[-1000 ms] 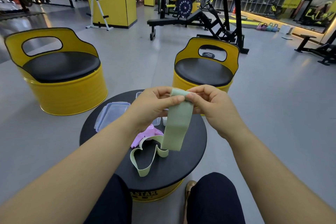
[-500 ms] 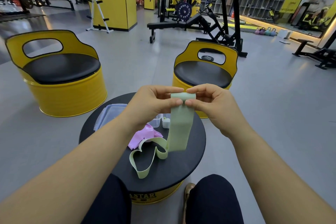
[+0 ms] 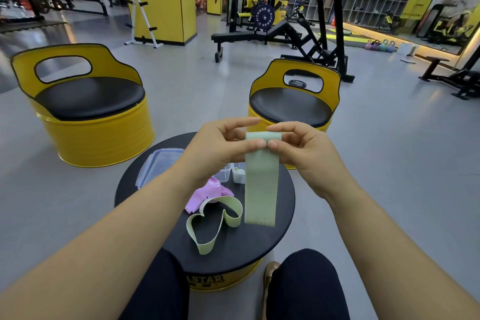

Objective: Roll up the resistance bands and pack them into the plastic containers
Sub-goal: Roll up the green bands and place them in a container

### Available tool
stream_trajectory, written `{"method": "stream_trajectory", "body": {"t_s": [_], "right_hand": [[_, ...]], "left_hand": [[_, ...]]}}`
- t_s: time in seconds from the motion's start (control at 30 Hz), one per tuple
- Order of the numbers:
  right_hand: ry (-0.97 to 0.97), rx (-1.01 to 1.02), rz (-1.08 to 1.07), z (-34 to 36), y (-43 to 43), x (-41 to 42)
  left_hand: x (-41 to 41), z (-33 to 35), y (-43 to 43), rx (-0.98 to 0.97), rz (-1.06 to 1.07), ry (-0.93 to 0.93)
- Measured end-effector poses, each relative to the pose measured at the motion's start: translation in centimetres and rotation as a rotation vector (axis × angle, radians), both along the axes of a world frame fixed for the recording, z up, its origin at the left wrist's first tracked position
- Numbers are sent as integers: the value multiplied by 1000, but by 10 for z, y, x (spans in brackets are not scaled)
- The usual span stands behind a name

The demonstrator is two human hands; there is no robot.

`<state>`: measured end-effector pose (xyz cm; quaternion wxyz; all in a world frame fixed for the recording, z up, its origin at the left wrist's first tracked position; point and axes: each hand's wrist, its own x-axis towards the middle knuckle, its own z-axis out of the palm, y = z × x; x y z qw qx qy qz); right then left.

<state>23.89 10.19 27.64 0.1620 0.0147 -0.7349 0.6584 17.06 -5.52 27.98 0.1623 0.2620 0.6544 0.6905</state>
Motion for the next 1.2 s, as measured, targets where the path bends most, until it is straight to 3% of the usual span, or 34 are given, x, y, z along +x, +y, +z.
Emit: {"method": "stream_trajectory", "body": {"t_s": [0.17,0.7,0.97,1.2], "right_hand": [[26,25,-3,-1,1,1],[-46,33,-51,-9,3,-3],[11,-12,-43,-9,2,-3],[-30,-10,-29,-11,4,-3]], "left_hand": [[-2,0,0,-75,18,-43],[-2,-8,5,-19,88,58],[-1,-8,4,-58,49,-68],[-5,-13,4,-35,57,-21]]}}
